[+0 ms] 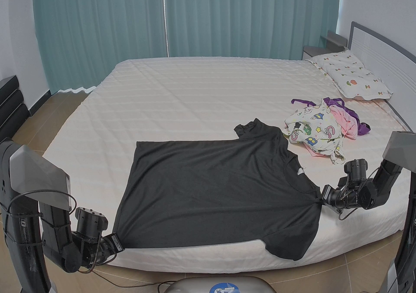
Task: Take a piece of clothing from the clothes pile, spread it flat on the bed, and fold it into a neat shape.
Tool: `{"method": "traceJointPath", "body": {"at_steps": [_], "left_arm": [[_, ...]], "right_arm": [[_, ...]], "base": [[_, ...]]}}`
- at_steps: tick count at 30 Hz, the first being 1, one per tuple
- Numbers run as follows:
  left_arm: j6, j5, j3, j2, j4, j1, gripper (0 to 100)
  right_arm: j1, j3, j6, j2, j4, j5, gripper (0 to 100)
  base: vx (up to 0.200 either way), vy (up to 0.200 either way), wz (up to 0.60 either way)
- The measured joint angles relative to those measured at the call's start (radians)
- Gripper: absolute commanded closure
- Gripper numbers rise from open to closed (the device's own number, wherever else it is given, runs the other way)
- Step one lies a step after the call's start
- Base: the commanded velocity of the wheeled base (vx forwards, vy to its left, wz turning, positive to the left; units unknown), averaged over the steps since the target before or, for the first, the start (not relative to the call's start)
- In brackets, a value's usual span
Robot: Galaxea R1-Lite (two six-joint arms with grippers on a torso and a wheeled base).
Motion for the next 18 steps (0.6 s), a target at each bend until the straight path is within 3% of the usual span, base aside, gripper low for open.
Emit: {"method": "traceJointPath", "body": {"at_steps": [5,6,18], "left_arm": [[-0.002,0.003,-0.002,0.004,-0.011,-0.004,100],[-0.006,0.003,-0.006,0.004,-0.012,-0.004,100],[-0.058,0.003,-0.042,0.001,-0.044,-0.001,100]], "right_arm": [[-0.001,0.013,0.0,-0.004,-0.034,-0.016,100],[0.0,0.017,-0.001,-0.004,-0.05,-0.014,0],[0.011,0.124,-0.003,-0.023,-0.252,0.0,0]], "base": [[0.0,0.0,0.0],[0.0,0.0,0.0],[0.0,0.0,0.0]]}}
